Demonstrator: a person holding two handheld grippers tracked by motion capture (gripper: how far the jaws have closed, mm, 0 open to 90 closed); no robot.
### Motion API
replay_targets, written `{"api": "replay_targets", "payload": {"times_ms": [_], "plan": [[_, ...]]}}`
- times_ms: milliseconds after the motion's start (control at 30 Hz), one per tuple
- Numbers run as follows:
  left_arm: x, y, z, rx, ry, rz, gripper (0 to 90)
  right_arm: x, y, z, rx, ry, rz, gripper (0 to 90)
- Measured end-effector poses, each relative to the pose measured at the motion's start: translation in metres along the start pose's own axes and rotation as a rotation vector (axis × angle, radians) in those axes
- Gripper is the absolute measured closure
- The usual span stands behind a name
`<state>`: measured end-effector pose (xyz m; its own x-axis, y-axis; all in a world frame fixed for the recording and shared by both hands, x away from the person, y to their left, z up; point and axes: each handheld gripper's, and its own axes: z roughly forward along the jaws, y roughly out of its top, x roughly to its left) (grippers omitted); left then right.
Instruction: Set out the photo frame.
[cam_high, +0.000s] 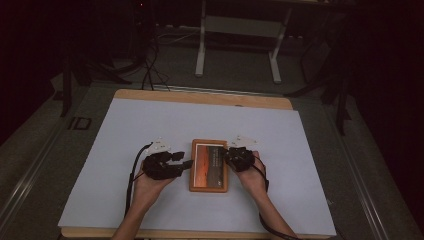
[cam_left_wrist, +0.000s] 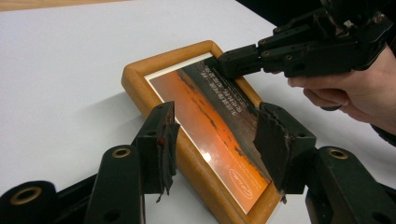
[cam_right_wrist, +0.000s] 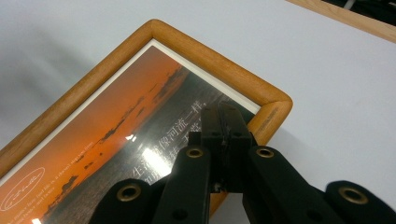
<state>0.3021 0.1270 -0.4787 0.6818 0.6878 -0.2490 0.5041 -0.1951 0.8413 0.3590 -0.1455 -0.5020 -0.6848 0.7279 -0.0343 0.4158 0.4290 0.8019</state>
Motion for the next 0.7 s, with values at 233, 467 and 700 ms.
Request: {"api": "replay_targets", "payload": {"times_ms": [233, 467, 700], "plan": [[0.0000, -0.0004, -0.0018, 0.001, 0.009, 0.008, 47.9, -0.0004, 0.0002, 0.0002, 0.002, 0.001, 0.009, 89.9], [-0.0002, -0.0016, 0.0000, 0.011, 0.016, 0.015, 47.8, -0.0017, 0.0004, 0.0003, 0.005, 0.003, 0.025, 89.9], [-0.0005, -0.0024, 0.0009, 0.016, 0.018, 0.016, 47.7, -0.0042, -0.0003, 0.0005, 0.009, 0.001, 0.035, 89.9]]}}
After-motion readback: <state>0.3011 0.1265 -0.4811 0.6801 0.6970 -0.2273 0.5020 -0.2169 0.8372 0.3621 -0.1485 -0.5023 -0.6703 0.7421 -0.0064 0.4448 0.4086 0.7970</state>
